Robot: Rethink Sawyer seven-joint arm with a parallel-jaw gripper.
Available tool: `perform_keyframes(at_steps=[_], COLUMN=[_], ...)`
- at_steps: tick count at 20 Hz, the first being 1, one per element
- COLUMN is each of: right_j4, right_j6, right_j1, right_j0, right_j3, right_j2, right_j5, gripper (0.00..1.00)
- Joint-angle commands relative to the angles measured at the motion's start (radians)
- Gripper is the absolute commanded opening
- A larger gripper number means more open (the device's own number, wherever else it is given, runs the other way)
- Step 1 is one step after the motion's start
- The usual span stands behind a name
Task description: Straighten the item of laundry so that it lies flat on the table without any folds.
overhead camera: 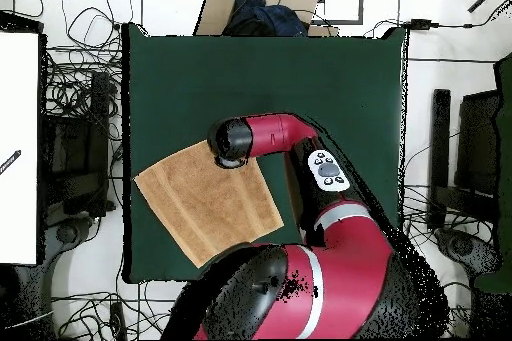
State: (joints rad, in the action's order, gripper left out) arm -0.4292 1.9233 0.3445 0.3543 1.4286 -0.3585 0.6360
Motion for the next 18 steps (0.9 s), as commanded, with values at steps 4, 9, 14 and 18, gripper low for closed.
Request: perform_keyframes(at_steps=[4, 9, 14, 18], right_j4=[-0.072, -0.075, -0.072, -0.066], right_j6=[0.007, 0.027, 0.036, 0.042], right_j1=[-0.175, -0.17, -0.169, -0.158], right_j0=[0.01, -0.005, -0.009, -0.007], right_j3=[-0.072, -0.078, -0.079, -0.069], right_j2=[0.002, 0.016, 0.018, 0.016], right_j5=[-0.177, -0.177, -0.177, -0.179], gripper=[0.0, 0.0, 0.0, 0.0])
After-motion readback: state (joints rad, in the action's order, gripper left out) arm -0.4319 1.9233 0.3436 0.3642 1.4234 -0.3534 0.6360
